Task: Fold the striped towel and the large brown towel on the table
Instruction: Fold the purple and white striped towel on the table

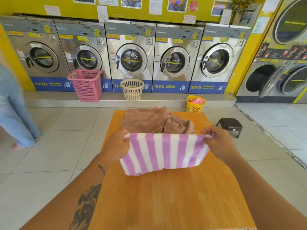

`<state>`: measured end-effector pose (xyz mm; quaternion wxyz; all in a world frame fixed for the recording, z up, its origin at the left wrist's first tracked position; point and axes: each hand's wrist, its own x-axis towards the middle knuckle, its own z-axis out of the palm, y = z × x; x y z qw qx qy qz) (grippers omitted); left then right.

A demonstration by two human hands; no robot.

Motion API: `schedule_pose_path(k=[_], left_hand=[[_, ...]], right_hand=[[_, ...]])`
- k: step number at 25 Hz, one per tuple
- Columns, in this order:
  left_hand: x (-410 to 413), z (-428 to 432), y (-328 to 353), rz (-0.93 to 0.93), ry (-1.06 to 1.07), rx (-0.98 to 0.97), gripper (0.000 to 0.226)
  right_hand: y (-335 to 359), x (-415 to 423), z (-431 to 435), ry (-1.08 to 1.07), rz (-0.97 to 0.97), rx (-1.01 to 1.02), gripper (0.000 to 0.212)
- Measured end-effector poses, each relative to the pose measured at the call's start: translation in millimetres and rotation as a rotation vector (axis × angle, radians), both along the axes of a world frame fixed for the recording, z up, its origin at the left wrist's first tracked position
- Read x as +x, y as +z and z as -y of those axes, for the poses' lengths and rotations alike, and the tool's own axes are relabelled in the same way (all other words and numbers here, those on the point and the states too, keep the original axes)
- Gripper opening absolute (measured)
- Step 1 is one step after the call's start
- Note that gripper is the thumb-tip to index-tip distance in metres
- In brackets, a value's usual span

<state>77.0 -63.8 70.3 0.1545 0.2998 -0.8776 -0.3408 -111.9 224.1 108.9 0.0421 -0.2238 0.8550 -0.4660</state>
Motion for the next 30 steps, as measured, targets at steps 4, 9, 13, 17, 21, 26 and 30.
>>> schedule_pose_path(k=[4,9,13,17,21,26,30], left_hand=[[-4.8,-6.8,12.5,-0.009,-0.052,0.147,0.017],[-6.0,-11.0,26.5,-0.174,-0.053,0.323,0.042],[-4.8,-5.2,35.1,-0.279,-0.032,0.364,0.054],[-3.9,6.2,35.5,-0.251,-0.015,0.276,0.027],[-8.9,11.8,41.3,-0.214,0.073,-0.039,0.009],[-41.4,37.2,78.8,-0.103,0.112,-0.222,0.019],[-62.2,38.9,121.0,-0.270,0.278,-0.256,0.009]], right_hand=[[-2.4,-2.8,-2.3,-0.006,-0.011,0.003,0.039],[-5.2,-6.2,-7.5,-0.026,-0.027,0.025,0.036],[1.8,-14.3,-10.0,-0.068,-0.043,-0.003,0.035],[9.6,-18.7,-12.1,-0.118,-0.039,-0.036,0.032],[18.4,-19.5,-14.7,-0.109,-0.041,-0.042,0.029],[46.9,-51.9,-1.6,-0.094,-0.076,0.004,0.014],[74.4,-85.5,19.0,-0.013,0.003,-0.208,0.010]])
